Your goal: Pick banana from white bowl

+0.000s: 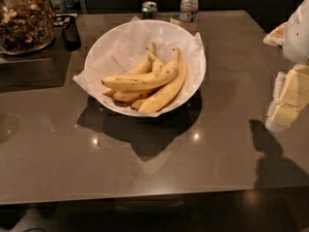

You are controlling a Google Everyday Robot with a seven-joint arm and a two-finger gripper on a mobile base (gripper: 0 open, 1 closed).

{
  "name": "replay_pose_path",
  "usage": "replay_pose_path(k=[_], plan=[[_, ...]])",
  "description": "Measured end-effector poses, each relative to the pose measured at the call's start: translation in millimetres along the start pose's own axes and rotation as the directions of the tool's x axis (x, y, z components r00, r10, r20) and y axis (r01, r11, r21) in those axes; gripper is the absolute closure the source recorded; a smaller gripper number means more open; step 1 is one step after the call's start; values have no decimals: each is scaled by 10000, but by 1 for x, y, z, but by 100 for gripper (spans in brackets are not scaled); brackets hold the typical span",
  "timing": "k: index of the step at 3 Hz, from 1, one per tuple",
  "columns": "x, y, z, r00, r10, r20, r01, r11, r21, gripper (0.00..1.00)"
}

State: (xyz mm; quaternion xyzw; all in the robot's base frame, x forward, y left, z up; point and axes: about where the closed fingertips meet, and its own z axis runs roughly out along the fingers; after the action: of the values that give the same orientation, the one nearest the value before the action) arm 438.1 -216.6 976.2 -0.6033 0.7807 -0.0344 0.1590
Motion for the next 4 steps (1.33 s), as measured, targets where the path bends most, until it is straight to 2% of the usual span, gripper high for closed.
replay_pose_path(k=[1, 2, 3, 4], plan=[[-2, -1, -1, 10000, -33, 64, 33, 10000, 58, 0], [-34, -6, 1, 9927, -953, 732, 954, 9954, 29, 0], [-91, -15, 0, 9530, -2511, 1694, 2536, 9673, 70, 0], [-150, -17, 1, 8815, -3871, 2703, 4022, 9155, -6, 0]])
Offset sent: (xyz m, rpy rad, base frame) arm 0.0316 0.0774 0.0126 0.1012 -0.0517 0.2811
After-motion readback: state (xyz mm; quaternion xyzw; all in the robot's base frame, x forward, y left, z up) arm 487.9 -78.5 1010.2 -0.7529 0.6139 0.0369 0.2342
